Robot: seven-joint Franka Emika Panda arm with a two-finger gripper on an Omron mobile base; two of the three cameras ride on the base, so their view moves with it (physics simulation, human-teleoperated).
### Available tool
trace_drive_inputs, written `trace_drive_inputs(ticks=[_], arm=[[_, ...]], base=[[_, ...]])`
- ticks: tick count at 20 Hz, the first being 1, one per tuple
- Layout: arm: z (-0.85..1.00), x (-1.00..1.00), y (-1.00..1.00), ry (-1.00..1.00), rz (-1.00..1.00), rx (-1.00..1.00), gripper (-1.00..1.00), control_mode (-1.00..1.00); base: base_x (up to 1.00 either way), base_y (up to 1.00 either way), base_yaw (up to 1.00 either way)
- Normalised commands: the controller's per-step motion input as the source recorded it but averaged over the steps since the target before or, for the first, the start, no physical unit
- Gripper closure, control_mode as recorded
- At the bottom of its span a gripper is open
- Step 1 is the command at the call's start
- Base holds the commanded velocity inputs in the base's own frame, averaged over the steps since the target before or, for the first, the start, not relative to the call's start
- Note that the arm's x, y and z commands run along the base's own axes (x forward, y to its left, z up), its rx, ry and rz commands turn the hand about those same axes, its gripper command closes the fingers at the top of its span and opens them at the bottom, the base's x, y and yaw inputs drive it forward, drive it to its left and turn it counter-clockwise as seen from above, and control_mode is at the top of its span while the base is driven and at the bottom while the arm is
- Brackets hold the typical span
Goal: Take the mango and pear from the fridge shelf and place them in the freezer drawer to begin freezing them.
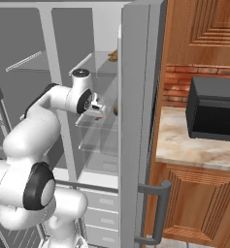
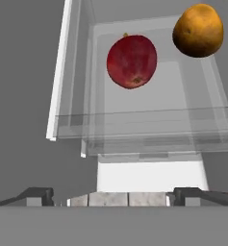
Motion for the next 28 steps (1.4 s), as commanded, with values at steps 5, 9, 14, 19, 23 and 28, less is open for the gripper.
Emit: trace_drive_inputs(ticks=[5,9,14,19,23,28], arm=[[-0.16,0.18,-0.11,0.0,0.0,0.08,-1.0,-1.0],[-0.1,0.36,-0.01,0.0,-0.02,0.04,-1.0,-1.0],[-0.16,0.33,0.0,-0.02,-0.01,0.01,-1.0,-1.0],[-0.25,0.26,0.0,-0.08,-0.02,0.0,-1.0,-1.0],[-0.2,0.26,-0.04,-0.04,-0.03,0.01,-1.0,-1.0],[-0.12,0.22,-0.09,0.0,-0.03,0.04,-1.0,-1.0]], base=[[0.0,0.0,0.0],[0.0,0.0,0.0],[0.0,0.0,0.0],[0.0,0.0,0.0],[0.0,0.0,0.0],[0.0,0.0,0.0]])
